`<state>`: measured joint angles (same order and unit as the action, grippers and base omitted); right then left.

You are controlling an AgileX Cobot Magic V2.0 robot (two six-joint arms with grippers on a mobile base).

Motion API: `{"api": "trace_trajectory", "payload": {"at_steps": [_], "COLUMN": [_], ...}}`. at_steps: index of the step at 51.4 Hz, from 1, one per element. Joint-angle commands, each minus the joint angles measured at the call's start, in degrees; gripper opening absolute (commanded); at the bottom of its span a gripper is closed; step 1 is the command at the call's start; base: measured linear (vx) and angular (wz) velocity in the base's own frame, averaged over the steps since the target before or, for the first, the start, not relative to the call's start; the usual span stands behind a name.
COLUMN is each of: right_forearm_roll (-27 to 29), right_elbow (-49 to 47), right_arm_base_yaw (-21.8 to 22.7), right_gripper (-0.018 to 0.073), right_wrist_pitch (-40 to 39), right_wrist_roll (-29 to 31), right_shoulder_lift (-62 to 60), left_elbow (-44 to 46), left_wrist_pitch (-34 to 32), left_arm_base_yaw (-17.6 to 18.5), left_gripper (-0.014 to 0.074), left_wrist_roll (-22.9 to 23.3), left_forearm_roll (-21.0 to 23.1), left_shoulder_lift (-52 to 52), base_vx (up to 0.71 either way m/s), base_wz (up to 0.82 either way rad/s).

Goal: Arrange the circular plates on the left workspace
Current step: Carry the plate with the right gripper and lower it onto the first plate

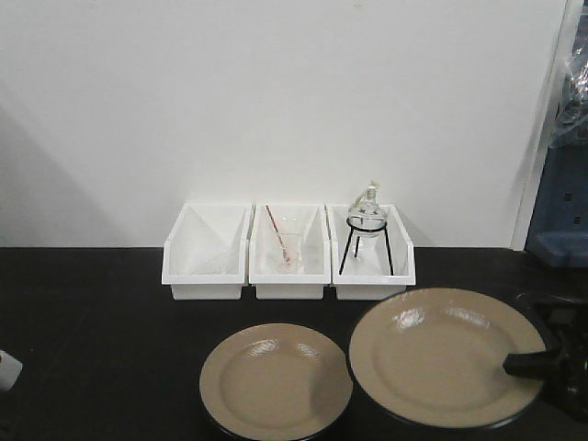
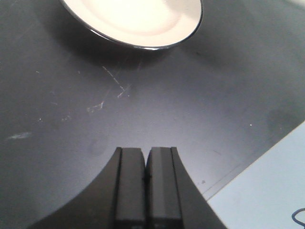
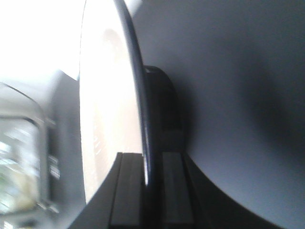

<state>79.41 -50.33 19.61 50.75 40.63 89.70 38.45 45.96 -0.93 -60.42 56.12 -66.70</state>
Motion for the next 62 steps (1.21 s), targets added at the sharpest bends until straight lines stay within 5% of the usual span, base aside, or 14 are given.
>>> {"api": "trace_trajectory", "payload": {"at_steps": [1, 10, 28, 54, 59, 62], "right_forearm_roll": [13.3, 23.1, 23.0, 23.0, 22.2, 19.0], "right_elbow": [-1.6, -1.6, -13.2, -23.2, -23.2, -23.2], "right_arm_base_yaw": [-3.7, -11.9, -24.8, -28.4, -28.4, -28.4], "right_gripper": [-0.0006, -0.0005, -0.0005, 0.0005, 0.0034, 0.0125], "right_wrist_pitch": [1.0, -2.9, -9.4, -9.3, -9.2, -8.9], "right_wrist_roll": [2.7, 7.1, 8.5, 8.2, 9.9, 14.7], "right_shoulder_lift": [-2.1, 1.7, 13.1, 25.3, 26.0, 26.0], "left_elbow": [1.4, 1.4, 1.4, 1.4, 1.4, 1.4], "left_wrist_pitch": [-0.8, -1.0, -1.2, -1.1, -1.1, -0.9], "left_arm_base_yaw": [0.2, 0.2, 0.2, 0.2, 0.2, 0.2], "left_gripper": [0.0, 0.0, 0.0, 0.0, 0.0, 0.0], "left_wrist_roll": [-0.1, -0.1, -0.1, 0.1, 0.1, 0.1], "left_forearm_roll": [3.0, 3.0, 2.9, 2.9, 2.9, 2.9], "left_shoulder_lift": [1.2, 1.2, 1.2, 1.2, 1.2, 1.2], "base_vx": [0.0, 0.0, 0.0, 0.0, 0.0, 0.0], "base_wz": [0.0, 0.0, 0.0, 0.0, 0.0, 0.0]}}
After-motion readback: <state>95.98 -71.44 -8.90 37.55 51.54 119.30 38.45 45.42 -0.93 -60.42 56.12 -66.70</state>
